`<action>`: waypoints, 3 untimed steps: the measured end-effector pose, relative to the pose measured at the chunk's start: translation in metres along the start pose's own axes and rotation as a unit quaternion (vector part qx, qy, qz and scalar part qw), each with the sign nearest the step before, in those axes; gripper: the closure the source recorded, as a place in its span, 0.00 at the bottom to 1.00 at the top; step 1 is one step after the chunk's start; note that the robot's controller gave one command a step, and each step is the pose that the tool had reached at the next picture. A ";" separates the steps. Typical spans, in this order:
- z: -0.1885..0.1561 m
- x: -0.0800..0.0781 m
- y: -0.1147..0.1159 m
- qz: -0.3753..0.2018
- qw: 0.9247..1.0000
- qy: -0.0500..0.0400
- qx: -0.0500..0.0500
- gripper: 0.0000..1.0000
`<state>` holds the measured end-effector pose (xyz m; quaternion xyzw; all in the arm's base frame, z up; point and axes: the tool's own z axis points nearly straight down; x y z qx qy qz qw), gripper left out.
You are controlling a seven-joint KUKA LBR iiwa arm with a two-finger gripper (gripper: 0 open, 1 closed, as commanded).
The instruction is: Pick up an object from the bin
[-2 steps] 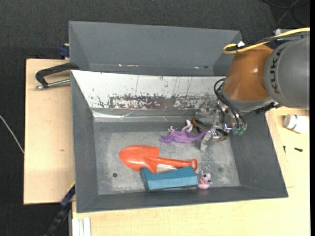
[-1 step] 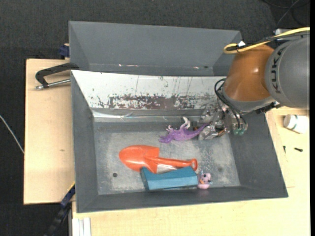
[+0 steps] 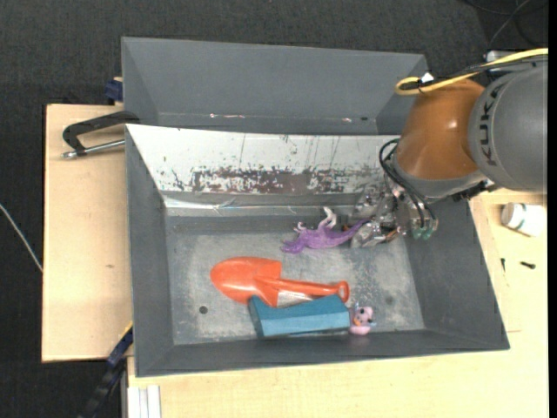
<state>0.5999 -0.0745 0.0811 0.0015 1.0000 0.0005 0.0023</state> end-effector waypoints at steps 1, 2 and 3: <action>-0.001 0.000 0.000 0.000 1.000 0.000 0.000 1.00; -0.008 0.001 0.000 0.000 1.000 0.003 0.000 1.00; -0.030 0.002 0.001 0.000 1.000 0.004 0.000 1.00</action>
Offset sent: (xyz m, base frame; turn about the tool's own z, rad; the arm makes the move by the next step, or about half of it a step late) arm 0.0000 -0.0001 0.0752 0.0000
